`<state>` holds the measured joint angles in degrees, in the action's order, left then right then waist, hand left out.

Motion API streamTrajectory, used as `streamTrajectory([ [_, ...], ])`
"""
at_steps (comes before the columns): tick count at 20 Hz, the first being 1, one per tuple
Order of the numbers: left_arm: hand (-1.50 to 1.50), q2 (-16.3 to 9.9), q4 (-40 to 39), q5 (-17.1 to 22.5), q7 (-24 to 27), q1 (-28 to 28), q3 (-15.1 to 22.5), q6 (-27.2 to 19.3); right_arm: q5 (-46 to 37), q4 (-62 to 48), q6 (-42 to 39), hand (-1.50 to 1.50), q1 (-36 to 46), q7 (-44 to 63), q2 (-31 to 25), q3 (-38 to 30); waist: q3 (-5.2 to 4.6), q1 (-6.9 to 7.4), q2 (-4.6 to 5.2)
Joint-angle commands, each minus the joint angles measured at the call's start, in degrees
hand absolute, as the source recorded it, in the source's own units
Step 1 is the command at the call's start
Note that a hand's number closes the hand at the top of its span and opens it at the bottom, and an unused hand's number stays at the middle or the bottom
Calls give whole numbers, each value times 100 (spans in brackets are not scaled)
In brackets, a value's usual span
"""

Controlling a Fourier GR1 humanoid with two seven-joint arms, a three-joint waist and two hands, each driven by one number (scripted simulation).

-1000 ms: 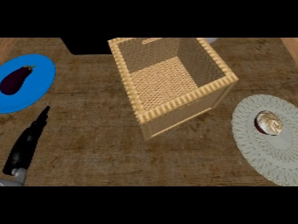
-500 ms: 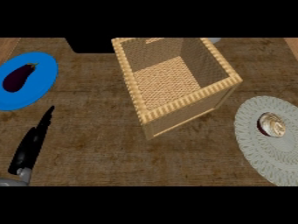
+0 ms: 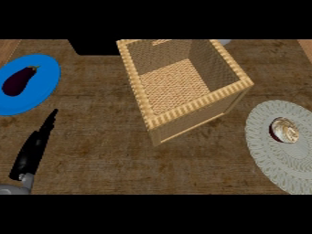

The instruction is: Pick the cupcake from the placemat and place it in the basket

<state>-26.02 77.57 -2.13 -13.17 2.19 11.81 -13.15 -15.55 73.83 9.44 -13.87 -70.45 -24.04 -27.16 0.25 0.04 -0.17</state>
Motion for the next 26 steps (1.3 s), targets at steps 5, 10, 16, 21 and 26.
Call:
streamTrajectory([
  [5, 0, 80, -91, 29, -91, 191, -104, 92, -140, -459, 380, -150, 330, -1473, 67, 166, -4, -34, 13],
  [10, 0, -10, 154, -106, -143, -67, -85, 45, -296, -357, 620, -150, 260, -1475, 127, 277, -6, 10, 3],
  [16, 0, 78, -230, -118, 109, 122, -180, 162, -524, -712, 846, -150, 480, -1476, 248, 437, -14, -31, 24],
  [21, 0, 366, 91, -355, -91, -54, 44, -104, -807, -1189, 1237, -150, 882, -1350, 412, 542, -11, 22, 20],
  [26, 0, 86, -418, -92, 141, 356, -392, 337, -888, -1746, 1240, -150, 1470, -1196, 127, 466, -15, 11, 40],
])
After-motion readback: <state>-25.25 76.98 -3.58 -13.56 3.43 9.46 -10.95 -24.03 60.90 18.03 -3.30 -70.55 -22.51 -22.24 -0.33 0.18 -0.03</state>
